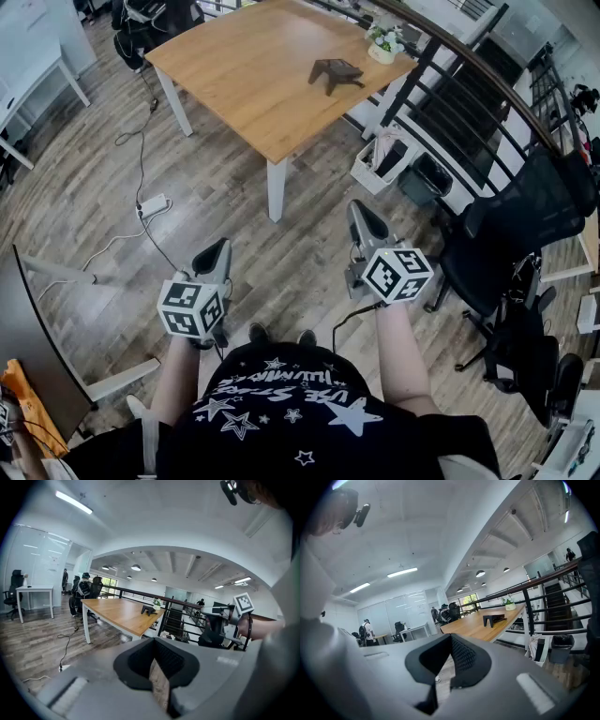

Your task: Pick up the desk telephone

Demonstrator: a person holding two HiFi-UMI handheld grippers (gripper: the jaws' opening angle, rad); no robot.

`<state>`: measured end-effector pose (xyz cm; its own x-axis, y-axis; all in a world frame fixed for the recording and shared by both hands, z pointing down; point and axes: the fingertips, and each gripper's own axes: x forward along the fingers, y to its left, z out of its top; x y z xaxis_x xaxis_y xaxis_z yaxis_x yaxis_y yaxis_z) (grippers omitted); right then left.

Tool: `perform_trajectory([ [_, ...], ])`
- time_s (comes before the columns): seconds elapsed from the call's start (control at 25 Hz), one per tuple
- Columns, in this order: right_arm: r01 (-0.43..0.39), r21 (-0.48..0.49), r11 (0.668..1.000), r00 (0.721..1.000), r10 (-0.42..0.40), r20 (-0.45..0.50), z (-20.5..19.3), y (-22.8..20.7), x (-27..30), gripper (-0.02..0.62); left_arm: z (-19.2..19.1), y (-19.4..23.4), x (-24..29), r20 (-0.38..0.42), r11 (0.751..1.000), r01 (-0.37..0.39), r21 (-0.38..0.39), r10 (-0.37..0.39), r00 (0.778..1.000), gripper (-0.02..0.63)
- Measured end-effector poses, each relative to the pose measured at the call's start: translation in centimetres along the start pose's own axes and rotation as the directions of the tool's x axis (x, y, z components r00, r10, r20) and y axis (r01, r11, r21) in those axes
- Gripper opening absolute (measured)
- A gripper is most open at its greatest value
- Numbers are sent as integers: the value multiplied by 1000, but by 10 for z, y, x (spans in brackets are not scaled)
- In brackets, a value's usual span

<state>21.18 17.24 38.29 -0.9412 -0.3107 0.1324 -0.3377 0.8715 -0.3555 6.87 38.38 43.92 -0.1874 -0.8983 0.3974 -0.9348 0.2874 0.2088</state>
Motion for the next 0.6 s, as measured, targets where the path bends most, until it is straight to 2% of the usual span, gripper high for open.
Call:
perform_trajectory([
  [0.6,-5,-15,1000,1000,4,-26,-11,10,-21,2,-18,-23,-9,-30,999,29,-20,-29,999,2],
])
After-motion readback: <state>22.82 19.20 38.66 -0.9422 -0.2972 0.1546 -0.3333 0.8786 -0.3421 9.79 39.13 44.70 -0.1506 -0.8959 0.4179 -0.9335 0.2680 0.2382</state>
